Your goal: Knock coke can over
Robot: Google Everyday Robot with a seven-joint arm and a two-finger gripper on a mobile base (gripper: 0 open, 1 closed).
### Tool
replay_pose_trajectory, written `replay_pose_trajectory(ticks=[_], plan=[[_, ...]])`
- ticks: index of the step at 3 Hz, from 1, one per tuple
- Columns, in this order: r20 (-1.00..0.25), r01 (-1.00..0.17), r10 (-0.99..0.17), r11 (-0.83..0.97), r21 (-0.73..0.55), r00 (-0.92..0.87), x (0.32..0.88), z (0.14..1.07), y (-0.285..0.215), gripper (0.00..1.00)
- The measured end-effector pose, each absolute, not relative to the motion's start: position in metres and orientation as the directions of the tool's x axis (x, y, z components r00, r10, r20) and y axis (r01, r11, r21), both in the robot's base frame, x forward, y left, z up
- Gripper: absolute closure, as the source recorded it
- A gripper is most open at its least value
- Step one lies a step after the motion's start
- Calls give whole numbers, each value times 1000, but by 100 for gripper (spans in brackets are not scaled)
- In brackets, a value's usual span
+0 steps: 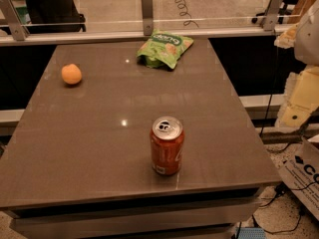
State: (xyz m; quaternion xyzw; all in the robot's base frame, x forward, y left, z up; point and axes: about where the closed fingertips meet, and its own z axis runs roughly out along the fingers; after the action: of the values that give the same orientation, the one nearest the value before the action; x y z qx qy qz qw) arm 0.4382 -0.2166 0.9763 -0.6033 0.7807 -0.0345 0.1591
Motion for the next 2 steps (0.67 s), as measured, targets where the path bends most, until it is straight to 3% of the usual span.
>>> replay_pose_trajectory(ticks=[2], plan=[[-259, -931, -941, 278, -236, -216, 442, 970, -210, 0]])
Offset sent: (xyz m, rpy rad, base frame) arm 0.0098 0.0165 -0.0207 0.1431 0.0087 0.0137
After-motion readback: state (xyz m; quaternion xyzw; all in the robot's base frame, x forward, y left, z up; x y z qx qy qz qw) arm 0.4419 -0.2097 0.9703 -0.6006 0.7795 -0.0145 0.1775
